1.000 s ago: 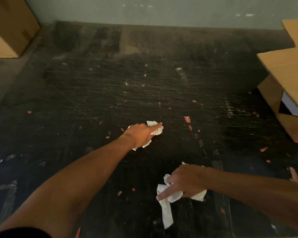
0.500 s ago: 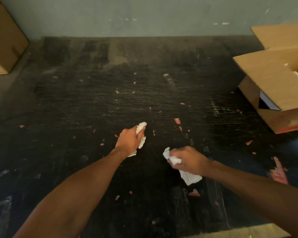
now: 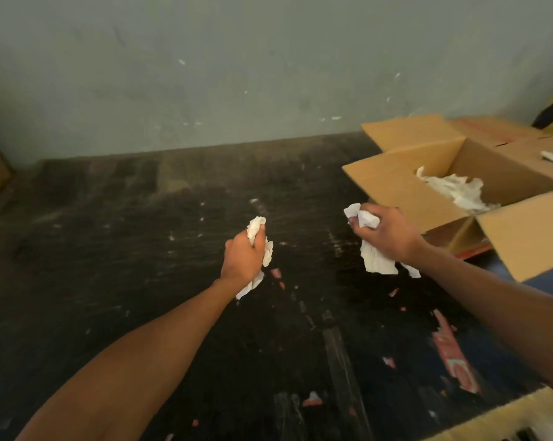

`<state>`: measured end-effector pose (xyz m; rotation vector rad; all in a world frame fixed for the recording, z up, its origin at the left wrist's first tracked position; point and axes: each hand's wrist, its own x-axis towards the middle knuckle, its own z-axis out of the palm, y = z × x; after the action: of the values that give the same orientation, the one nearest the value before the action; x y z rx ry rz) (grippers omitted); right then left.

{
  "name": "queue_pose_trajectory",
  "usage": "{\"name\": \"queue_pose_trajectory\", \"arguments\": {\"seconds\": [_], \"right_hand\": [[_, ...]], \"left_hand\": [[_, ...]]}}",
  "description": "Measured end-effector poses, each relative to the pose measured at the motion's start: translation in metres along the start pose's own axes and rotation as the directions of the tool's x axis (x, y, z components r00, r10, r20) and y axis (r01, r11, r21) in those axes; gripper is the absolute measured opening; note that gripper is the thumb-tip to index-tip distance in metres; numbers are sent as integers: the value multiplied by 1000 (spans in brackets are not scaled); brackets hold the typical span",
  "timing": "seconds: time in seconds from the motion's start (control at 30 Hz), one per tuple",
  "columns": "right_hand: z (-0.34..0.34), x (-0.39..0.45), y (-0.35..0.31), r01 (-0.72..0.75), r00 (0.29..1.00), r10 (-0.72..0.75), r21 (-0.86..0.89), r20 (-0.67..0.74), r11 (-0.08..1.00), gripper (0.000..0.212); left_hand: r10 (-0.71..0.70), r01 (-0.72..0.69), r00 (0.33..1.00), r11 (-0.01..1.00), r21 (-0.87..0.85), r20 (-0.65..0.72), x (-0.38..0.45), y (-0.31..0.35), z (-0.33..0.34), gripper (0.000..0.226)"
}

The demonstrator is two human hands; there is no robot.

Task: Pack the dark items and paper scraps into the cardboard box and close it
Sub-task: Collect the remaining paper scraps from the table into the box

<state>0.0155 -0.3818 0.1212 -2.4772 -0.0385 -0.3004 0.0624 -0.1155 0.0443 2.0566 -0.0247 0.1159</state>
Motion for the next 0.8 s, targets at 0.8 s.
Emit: {"name": "queue_pose_trajectory", "arguments": {"seconds": [0.8], "right_hand": [[-303,63,247,11,976,11,100,-218,995,27]], "left_hand": [[233,-240,966,969,-57,-112,43,326,295,46]]}}
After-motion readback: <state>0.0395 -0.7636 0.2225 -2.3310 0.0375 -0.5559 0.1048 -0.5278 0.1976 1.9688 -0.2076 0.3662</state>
